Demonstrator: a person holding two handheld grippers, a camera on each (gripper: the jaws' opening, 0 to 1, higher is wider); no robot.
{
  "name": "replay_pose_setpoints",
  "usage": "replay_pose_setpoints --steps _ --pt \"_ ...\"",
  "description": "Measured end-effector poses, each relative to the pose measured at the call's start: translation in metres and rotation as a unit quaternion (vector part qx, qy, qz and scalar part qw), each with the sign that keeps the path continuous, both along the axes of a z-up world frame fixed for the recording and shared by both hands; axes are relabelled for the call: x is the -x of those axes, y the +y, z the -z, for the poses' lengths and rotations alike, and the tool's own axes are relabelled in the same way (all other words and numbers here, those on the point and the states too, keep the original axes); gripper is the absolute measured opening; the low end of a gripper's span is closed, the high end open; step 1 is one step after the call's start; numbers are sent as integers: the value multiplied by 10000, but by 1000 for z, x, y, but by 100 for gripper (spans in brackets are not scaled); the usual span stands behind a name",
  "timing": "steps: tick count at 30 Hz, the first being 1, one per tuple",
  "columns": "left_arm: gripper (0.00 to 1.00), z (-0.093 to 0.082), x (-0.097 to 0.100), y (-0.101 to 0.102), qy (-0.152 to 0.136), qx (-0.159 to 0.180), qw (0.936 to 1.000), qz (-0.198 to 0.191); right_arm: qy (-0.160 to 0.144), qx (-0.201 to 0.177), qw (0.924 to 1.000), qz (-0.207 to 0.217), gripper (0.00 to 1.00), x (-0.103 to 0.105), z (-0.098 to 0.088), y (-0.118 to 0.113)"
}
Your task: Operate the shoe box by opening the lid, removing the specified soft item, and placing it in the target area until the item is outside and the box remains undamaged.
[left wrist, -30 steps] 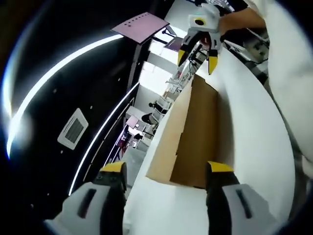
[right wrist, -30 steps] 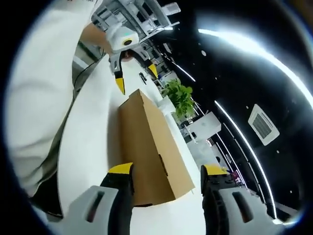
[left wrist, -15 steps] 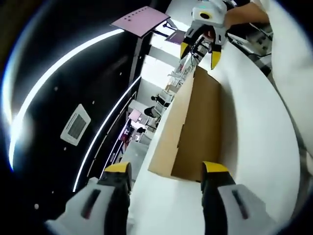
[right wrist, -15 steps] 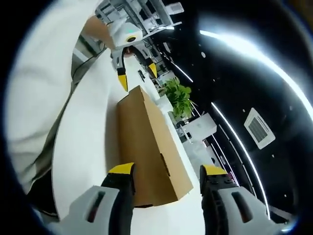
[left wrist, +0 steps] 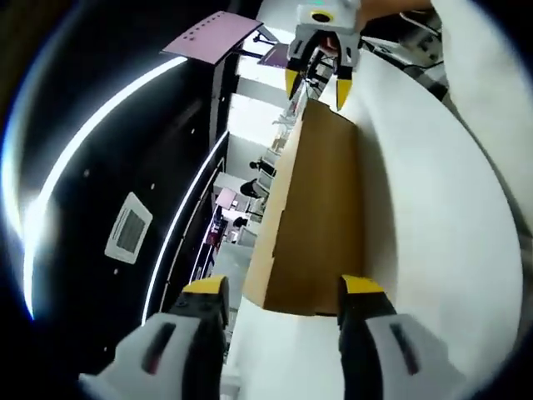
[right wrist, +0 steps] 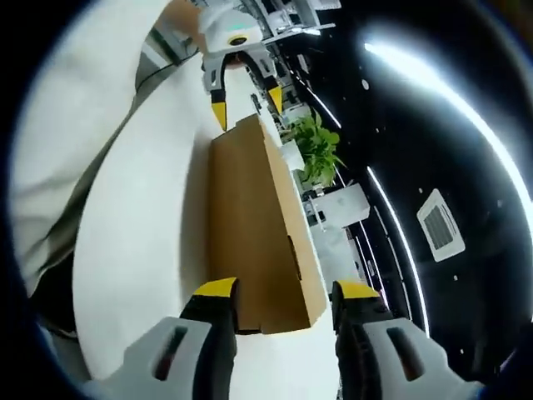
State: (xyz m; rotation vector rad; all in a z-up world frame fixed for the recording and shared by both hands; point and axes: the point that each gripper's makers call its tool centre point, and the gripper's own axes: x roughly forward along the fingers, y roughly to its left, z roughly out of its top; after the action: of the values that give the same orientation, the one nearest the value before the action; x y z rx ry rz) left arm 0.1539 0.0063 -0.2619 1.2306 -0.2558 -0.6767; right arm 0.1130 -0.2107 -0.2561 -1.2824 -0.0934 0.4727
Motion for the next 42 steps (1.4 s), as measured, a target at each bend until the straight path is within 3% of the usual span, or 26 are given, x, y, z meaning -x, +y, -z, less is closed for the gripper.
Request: replay_pose_setpoints --steps 16,22,24,28,32,37,42 --pt "41 -3 -6 7 -260 -85 9994 -196 -12 128 9998 124 43 -5 5 0" --pt "41 -2 -6 7 -230 -26 9995 -198 -13 135 9997 187 41 -6 7 -3" --pt "42 -3 -6 6 -274 -34 9994 -203 -82 356 9989 285 38 -7 8 -7" --pt "36 1 -5 5 -149 -5 9997 -195 -49 361 9990 264 35 -6 9 -6" --pt "34 4 -4 4 -209 -105 9996 -169 -96 425 9985 329 32 -9 11 -12" --pt "31 4 -4 3 -18 59 9998 -168 -123 412 9984 354 32 -11 12 -12" --pt "30 8 -5 3 -144 -190 9996 -149 -222 464 9979 388 29 -11 10 -12"
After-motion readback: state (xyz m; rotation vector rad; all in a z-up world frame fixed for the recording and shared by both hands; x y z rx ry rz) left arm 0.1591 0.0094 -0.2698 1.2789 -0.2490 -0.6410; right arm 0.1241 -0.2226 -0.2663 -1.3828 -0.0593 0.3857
